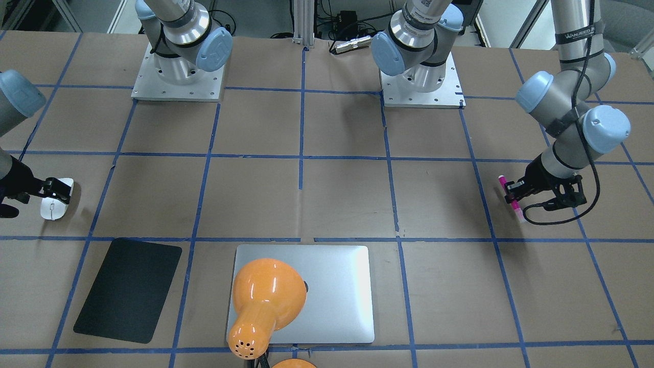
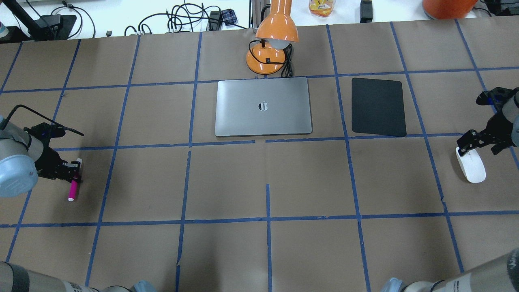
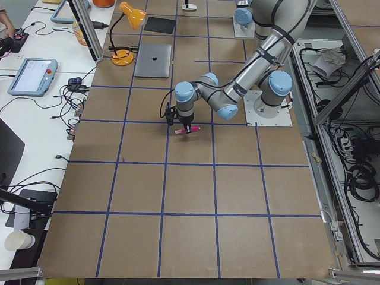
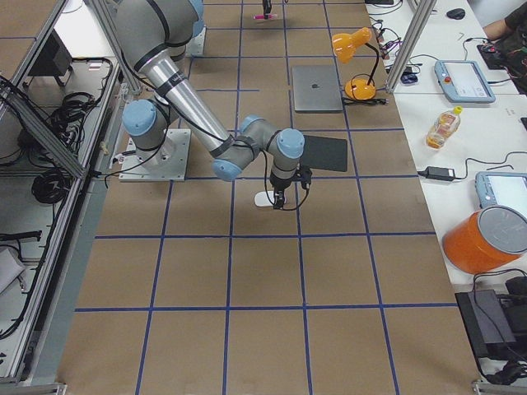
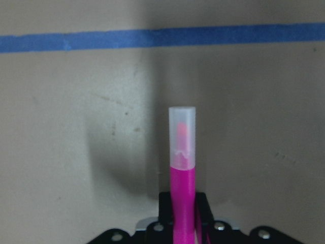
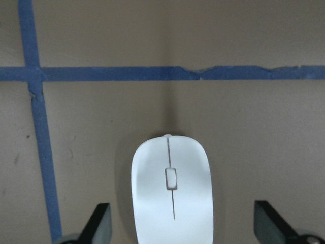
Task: Place pen and mouse around notebook
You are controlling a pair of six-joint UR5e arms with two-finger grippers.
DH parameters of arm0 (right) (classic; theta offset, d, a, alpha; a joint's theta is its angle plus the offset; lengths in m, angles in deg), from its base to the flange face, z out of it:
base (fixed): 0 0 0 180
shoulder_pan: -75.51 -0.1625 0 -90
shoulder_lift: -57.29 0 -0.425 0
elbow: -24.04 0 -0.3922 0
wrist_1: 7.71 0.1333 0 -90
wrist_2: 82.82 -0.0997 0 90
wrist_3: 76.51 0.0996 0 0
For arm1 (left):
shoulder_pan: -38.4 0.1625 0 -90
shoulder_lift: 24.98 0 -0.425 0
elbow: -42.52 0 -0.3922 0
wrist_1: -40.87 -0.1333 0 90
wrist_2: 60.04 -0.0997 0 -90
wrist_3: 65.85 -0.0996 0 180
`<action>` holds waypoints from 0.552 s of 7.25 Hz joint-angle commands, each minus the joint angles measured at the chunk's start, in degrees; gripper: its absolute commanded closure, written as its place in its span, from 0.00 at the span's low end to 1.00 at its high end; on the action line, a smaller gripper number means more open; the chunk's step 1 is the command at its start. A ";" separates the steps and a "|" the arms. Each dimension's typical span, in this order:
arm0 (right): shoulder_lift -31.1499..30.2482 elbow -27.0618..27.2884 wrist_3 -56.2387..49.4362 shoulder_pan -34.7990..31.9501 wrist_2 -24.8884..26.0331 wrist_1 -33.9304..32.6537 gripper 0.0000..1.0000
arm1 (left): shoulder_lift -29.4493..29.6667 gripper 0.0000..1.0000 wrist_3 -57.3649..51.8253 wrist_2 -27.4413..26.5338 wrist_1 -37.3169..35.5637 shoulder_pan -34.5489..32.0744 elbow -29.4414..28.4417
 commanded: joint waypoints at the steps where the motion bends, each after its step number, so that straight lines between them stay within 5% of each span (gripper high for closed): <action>1: 0.49 0.41 -0.21 0.03 -0.13 -0.22 0.00 | -2.49 1.00 25.92 0.35 2.64 -13.70 -0.01; 4: 0.84 0.41 -0.30 0.03 -0.13 -0.13 0.01 | 0.31 1.00 73.76 0.70 1.76 -36.34 -3.85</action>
